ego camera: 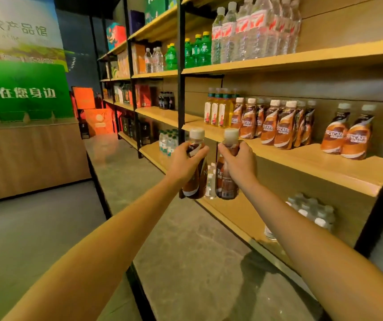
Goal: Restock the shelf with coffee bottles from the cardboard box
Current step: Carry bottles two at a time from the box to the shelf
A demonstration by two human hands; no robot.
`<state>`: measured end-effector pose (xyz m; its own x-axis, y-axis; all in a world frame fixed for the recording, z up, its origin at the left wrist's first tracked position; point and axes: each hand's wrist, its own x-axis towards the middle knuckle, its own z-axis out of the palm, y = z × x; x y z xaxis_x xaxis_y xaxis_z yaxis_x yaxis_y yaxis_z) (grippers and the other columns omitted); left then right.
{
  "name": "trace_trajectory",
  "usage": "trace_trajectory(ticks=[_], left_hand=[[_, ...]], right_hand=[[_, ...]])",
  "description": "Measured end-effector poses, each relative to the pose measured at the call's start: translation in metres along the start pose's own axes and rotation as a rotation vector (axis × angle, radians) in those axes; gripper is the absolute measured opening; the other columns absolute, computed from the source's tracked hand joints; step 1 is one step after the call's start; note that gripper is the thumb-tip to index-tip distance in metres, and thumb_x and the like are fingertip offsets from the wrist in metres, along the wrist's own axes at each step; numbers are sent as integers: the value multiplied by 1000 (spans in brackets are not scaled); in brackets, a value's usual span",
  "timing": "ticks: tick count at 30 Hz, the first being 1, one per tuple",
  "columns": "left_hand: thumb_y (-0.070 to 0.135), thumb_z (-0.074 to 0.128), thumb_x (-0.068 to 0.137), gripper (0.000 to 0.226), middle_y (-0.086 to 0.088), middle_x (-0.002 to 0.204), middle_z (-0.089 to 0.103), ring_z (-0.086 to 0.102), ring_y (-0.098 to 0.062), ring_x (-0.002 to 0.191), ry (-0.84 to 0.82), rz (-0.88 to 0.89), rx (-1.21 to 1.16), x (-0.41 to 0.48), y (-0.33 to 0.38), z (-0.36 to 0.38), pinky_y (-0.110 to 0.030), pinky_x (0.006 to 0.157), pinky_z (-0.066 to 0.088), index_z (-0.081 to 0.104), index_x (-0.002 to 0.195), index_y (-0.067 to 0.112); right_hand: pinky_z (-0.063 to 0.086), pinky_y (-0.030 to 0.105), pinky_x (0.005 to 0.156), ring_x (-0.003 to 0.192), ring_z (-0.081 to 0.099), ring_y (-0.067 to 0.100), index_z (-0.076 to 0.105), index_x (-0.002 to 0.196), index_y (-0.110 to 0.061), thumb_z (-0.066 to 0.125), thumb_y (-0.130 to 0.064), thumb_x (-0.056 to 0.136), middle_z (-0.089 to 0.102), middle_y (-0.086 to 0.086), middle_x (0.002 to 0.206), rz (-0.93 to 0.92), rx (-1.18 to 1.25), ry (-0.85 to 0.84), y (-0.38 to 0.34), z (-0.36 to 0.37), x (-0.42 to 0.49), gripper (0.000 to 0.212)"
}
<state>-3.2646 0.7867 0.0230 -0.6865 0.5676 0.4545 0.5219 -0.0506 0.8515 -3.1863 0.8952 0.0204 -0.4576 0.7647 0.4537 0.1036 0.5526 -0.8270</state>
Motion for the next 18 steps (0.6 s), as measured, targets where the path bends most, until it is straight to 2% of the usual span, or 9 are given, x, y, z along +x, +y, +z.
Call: trace_trajectory(ticks=[2,5,8,12,15,18], left_hand=[[34,59,90,26,2,99,62,60,-13,93,-85,26,-20,34,-14,1,-28,82,44,57,108,15],[35,58,90,23,2,98,61,59,-15,95,-190,55,-73,72,-25,7,-29,83,42,56,107,19],[35,59,89,22,3,96,62,60,-17,96,-299,92,-124,99,-28,23,-30,83,44,57,105,19],[33,61,89,20,6,86,62,60,-14,87,-406,154,-217,119,-24,56,-29,78,47,59,99,16],[34,62,88,34,-4,102,67,61,-18,97,-487,201,-282,126,-15,88,-34,85,48,62,110,9],[33,60,89,31,-1,104,67,61,-14,96,-542,254,-331,131,1,116,-29,81,47,62,111,11]], right_hand=[[35,29,72,89,54,19,54,104,-12,58,-40,89,57,0,94,37,-13,89,4,10,19,33],[39,31,72,94,59,24,54,99,-14,59,-39,88,57,0,92,84,-44,205,9,17,41,28],[45,35,77,97,59,24,56,106,-11,59,-41,88,61,3,98,121,-113,323,12,12,53,35],[43,30,74,91,58,20,59,109,-10,60,-39,88,64,5,98,127,-176,424,18,-11,62,36],[47,35,78,97,61,25,59,110,-11,60,-41,88,65,6,100,145,-240,504,26,-37,67,37],[50,46,87,99,62,27,58,112,-12,58,-46,86,67,7,103,138,-295,573,30,-67,74,43]])
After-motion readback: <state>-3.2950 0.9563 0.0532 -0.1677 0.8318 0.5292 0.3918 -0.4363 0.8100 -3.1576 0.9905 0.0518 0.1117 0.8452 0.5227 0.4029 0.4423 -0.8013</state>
